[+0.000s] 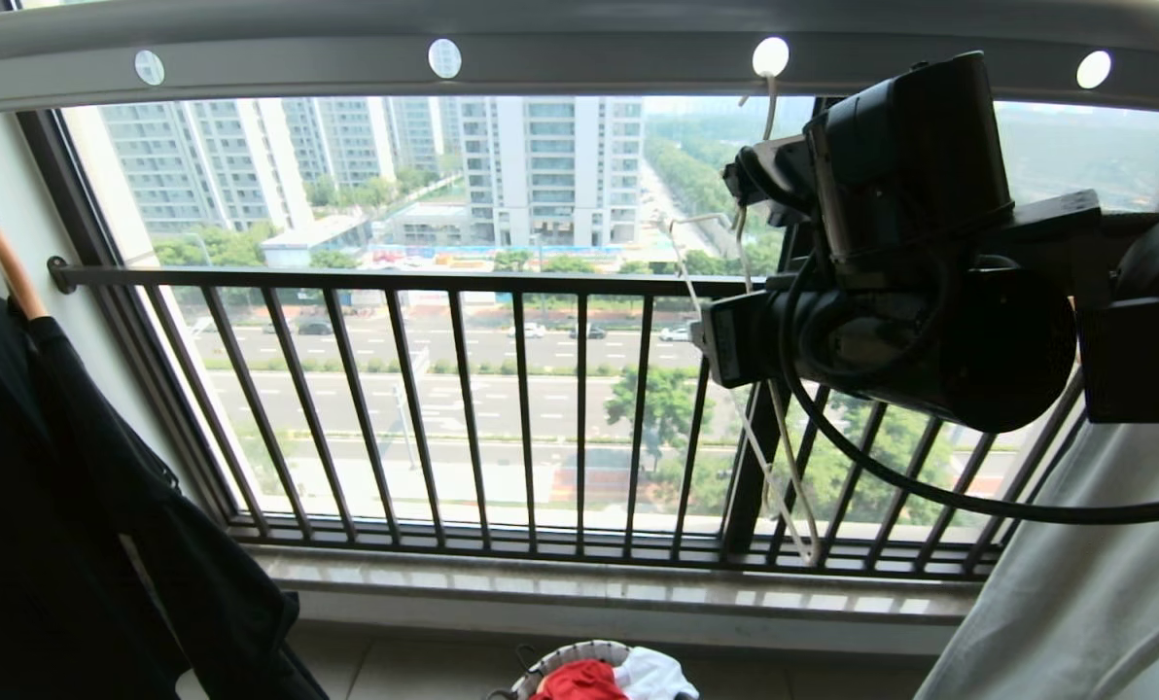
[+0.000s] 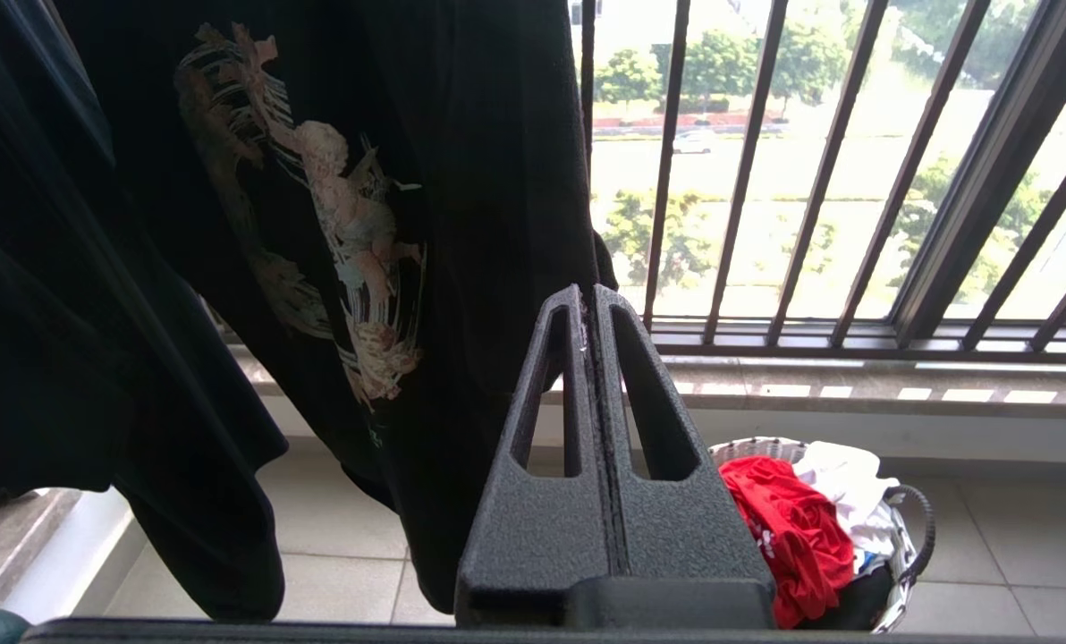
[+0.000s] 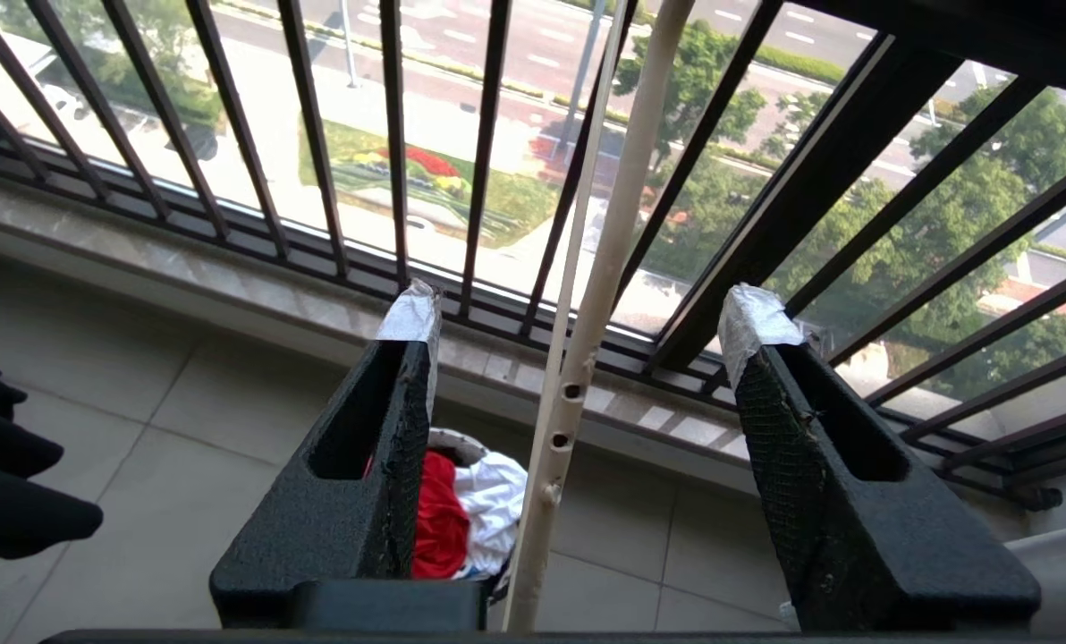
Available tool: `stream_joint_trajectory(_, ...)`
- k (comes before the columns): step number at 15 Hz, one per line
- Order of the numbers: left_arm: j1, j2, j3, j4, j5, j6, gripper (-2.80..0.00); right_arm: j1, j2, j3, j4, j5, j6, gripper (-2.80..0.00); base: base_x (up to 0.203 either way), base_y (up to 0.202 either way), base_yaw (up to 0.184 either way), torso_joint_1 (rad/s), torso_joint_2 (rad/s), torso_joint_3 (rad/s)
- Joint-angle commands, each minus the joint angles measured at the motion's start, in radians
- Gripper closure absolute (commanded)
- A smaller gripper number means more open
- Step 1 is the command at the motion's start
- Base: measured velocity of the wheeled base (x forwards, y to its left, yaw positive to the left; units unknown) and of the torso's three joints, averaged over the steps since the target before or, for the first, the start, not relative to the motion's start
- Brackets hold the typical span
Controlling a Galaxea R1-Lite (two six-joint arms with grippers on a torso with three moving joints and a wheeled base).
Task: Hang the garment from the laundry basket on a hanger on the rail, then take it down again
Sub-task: Pick up the clothes rack on the clothesline
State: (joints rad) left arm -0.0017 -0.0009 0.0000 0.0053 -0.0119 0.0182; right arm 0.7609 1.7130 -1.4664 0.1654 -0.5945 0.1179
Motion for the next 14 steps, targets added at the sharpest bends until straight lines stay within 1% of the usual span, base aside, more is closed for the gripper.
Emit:
stream_joint_trajectory(1,0.0,0.001,0.0,0.001,0.0,0.0,0.0,-0.003,-0.008,0.0,-0.004,-0.003,-0.011,0.0,0.0,0.0,0.0,0.0,0.0,0.0)
stream_joint_trajectory(8,0.0,0.001,0.0,0.001,0.0,0.0,0.0,-0.006,-0.039,0.008,-0.003,-0.01,-0.02,0.0,0.0,0.0,0.0,0.0,0.0,0.0)
stream_joint_trajectory(11,0.0,0.001,0.0,0.001,0.0,0.0,0.0,-0.005,-0.061,0.013,0.001,-0.025,-0.02,0.0,0.0,0.0,0.0,0.0,0.0,0.0)
stream_joint_trajectory(14,0.0,0.001,0.0,0.001,0.0,0.0,0.0,-0.005,-0.094,0.039,0.002,-0.025,-0.02,0.0,0.0,0.0,0.0,0.0,0.0,0.0)
